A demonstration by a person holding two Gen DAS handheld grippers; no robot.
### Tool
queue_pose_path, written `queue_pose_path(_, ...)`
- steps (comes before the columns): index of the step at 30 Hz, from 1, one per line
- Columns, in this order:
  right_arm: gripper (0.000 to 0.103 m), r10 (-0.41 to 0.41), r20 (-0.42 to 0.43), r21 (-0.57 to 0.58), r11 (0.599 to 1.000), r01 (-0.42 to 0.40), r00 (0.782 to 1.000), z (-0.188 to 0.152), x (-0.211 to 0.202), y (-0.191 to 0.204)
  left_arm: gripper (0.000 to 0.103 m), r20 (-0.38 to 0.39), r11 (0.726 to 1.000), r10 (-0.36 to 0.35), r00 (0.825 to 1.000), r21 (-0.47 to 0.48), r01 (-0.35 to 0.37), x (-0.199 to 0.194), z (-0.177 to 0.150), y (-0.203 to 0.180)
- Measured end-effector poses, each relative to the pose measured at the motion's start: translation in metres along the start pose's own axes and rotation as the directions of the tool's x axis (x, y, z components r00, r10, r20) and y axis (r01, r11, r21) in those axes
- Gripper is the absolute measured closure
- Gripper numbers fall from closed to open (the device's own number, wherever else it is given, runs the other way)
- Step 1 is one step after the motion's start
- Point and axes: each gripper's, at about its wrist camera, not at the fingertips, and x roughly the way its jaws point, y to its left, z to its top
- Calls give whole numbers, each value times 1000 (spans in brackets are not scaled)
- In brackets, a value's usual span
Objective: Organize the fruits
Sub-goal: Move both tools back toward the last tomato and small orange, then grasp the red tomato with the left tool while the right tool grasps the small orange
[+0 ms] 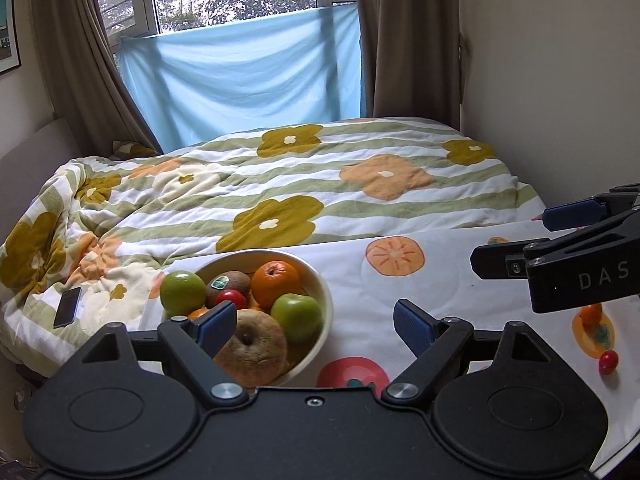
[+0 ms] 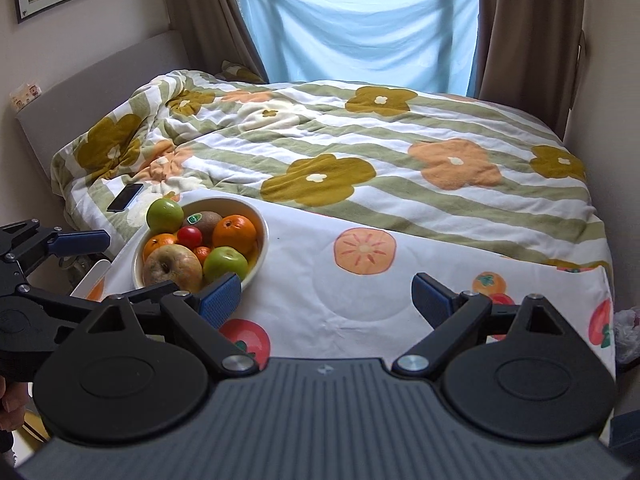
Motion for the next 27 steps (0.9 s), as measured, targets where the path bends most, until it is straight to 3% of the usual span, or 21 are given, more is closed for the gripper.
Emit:
queue_pose_path(5,0,-21,-7,-9,1000,21,1000,-19,-26,-41,14,10,1000,-12,1000,18,12,-14,-3,-43)
queue_pose_path(12,0,-70,-45,-55,996,67,997,-55,-41,-101,14,0,996,-82,997,19,82,-15,-17,-107)
queue_pose_path(17,0,-43,-74,-96,995,36,996,-76,-38,-144,14,-26,988,-141,990,59,142,-3,-32,-156)
queue_pose_path(22,0,6,-97,-144,989,-20,995,-94,-27,-174,14,-77,965,-236,969,94,243,22,-50,-205)
queue_pose_path(27,9,21,-122,-174,984,-42,992,-107,-11,-190,16,-118,933,-315,942,143,330,40,-67,-247)
